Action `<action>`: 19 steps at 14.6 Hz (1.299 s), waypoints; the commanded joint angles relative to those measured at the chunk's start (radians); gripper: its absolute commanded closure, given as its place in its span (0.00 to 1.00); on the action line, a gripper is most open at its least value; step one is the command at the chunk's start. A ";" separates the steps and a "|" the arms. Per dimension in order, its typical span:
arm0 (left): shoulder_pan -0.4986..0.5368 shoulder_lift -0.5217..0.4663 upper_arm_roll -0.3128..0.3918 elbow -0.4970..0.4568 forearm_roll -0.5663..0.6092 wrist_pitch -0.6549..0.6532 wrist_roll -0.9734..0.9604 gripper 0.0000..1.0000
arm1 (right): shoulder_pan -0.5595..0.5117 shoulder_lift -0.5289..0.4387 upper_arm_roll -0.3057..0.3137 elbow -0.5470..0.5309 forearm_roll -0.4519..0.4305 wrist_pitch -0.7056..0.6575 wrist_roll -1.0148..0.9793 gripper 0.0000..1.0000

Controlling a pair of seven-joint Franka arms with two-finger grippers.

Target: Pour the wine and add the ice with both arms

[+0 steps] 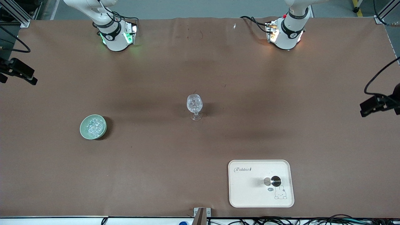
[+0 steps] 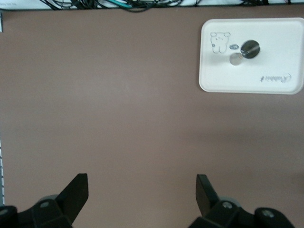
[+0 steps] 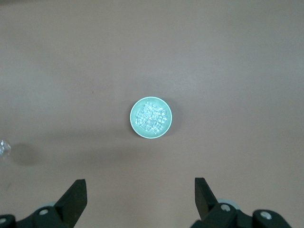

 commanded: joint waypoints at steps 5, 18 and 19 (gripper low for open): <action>-0.166 -0.333 0.259 -0.412 -0.197 0.033 0.011 0.00 | -0.015 0.002 0.011 -0.011 0.025 0.007 -0.040 0.00; -0.181 -0.457 0.205 -0.537 -0.182 0.076 -0.012 0.00 | -0.010 0.026 0.012 0.000 0.025 0.047 -0.034 0.00; -0.178 -0.454 0.206 -0.529 -0.182 0.070 -0.004 0.00 | -0.010 0.026 0.012 0.001 0.022 0.047 -0.020 0.00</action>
